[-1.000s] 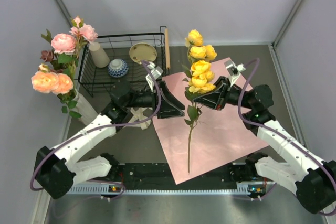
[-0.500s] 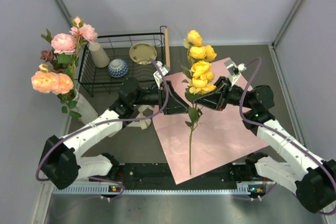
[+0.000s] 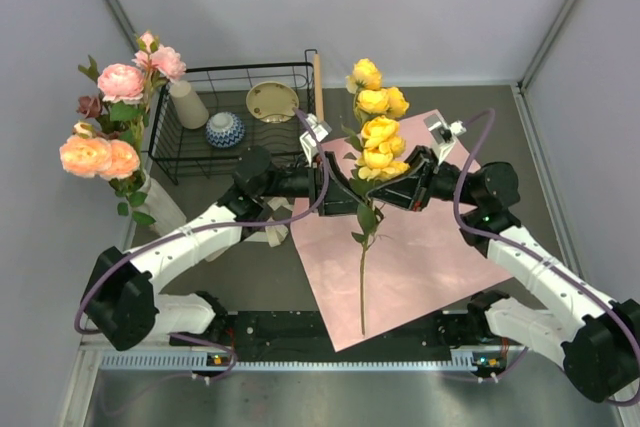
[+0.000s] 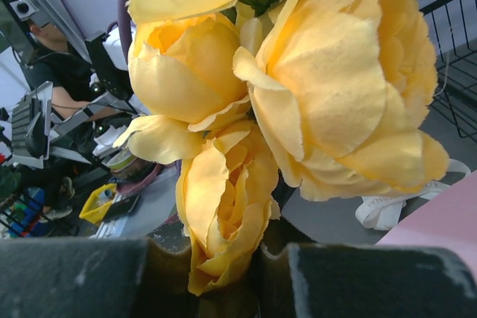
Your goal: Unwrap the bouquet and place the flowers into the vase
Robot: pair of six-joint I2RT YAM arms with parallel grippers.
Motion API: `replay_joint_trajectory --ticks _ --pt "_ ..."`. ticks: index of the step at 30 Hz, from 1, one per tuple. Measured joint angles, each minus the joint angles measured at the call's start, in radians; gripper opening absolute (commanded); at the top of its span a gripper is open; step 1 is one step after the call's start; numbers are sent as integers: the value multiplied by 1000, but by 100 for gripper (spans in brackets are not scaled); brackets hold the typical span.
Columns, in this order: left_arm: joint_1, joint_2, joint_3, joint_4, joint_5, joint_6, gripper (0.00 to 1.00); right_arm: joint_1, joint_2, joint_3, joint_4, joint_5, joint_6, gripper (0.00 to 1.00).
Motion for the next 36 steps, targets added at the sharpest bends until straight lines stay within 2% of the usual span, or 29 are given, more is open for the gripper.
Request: replay_joint_trajectory --ticks 3,7,12,16,18,21,22,24,25,28,31,36 --pt "0 18 1 25 0 -26 39 6 11 0 0 -3 0 0" --pt "-1 35 5 56 4 -55 28 11 15 0 0 -3 0 0" --pt "-5 41 15 68 16 -66 22 11 15 0 0 1 -1 0" --pt "-5 42 16 68 16 -68 9 11 15 0 0 2 -2 1" --pt "-5 43 18 68 20 -67 1 11 15 0 -3 2 -3 9" --pt "-5 43 20 60 23 -56 0 11 15 0 -9 2 -5 24" --pt "-5 42 21 50 21 -45 0 11 15 0 -11 2 -7 37" --pt "-5 34 29 1 8 -10 0 12 15 3 -33 7 -21 53" --pt "-5 24 33 -36 -5 17 0 14 15 7 -52 11 -31 69" --pt "-5 -24 56 -196 -64 132 0 19 -3 24 -139 50 -82 93" --pt "-5 -95 104 -401 -166 290 0 20 -45 33 -230 112 -139 99" --pt "2 -220 173 -673 -377 513 0 20 -95 44 -344 182 -219 99"
